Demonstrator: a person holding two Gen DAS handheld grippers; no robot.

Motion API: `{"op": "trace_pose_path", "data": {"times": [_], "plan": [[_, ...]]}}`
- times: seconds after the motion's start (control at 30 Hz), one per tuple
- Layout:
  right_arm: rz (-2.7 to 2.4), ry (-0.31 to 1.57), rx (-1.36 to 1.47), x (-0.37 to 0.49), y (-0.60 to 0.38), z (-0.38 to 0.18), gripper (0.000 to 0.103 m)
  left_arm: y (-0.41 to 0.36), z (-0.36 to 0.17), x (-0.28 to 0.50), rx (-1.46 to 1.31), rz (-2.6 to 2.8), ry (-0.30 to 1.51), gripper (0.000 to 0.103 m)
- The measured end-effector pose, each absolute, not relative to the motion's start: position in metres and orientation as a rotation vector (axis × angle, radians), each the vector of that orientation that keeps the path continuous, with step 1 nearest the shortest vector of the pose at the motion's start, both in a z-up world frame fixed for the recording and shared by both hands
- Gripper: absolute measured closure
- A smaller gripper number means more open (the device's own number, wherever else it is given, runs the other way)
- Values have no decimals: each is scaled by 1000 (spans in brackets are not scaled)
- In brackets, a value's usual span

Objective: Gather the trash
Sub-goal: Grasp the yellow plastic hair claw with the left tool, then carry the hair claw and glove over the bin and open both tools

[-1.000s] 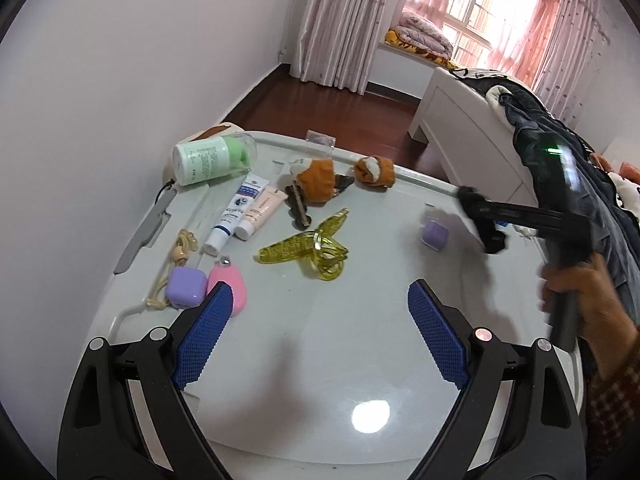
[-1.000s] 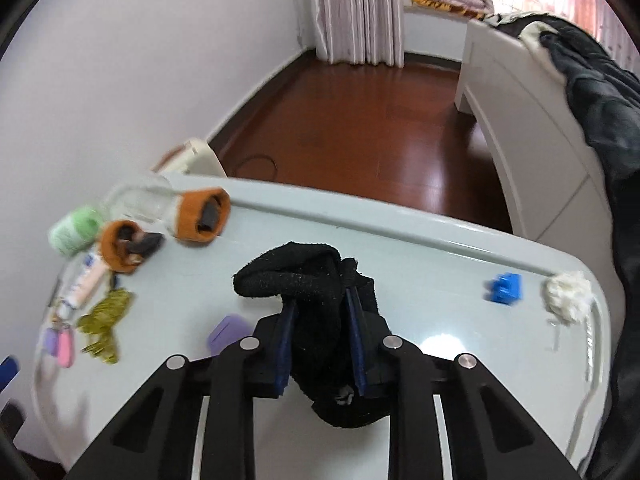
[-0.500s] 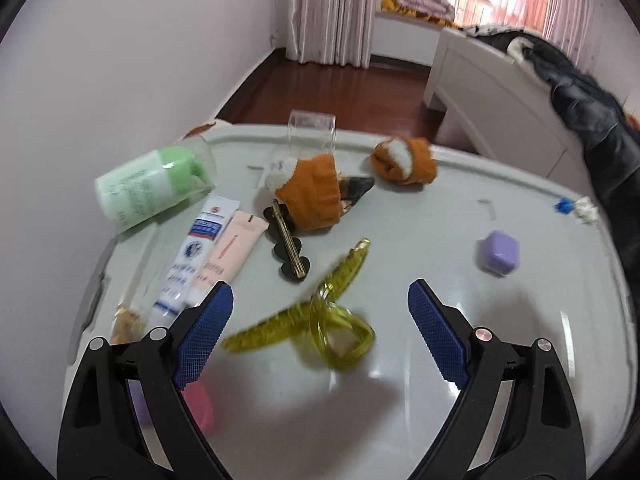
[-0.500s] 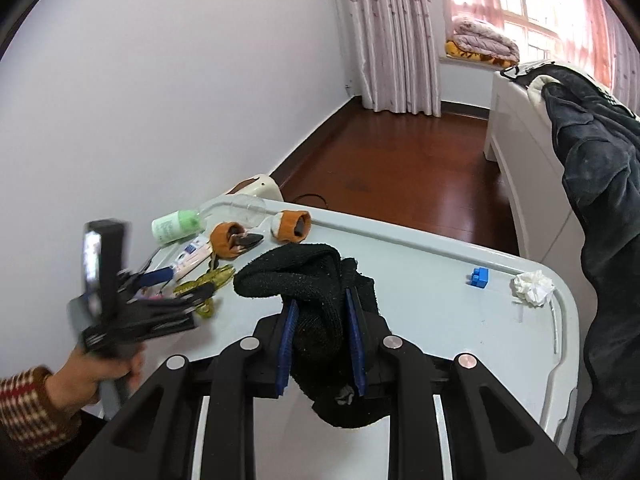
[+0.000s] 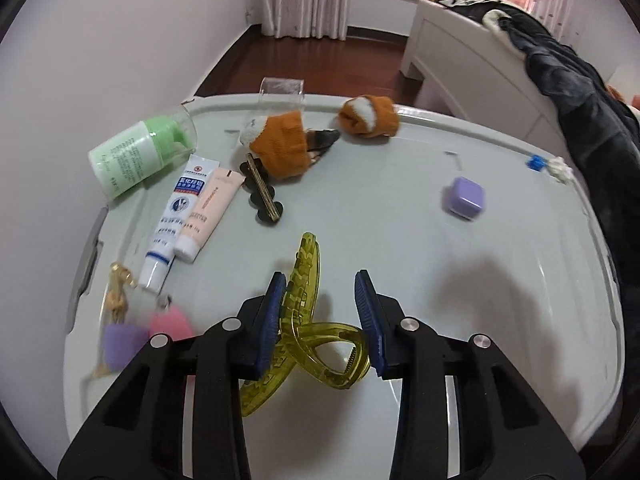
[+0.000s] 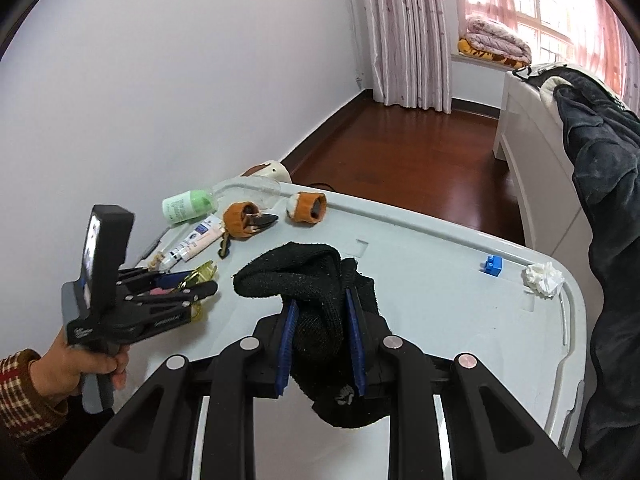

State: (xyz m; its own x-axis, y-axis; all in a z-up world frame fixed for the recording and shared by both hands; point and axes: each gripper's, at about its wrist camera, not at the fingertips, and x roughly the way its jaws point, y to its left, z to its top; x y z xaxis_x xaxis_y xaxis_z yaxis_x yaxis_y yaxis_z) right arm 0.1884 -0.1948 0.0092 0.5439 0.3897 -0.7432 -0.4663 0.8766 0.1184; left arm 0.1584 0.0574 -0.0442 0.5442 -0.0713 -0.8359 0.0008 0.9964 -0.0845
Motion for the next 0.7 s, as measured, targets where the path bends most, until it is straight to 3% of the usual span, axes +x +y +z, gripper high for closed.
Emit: {"op": "trace_pose_path", "data": {"times": [0.37,0.7], "plan": [[538,846,-6,97,-204,24,79,31,-3,72,-62,-179,979,68],[555,1072,37,-49,-208,-38,79,-16,-30,-67,-58,-407,1174,67]]}}
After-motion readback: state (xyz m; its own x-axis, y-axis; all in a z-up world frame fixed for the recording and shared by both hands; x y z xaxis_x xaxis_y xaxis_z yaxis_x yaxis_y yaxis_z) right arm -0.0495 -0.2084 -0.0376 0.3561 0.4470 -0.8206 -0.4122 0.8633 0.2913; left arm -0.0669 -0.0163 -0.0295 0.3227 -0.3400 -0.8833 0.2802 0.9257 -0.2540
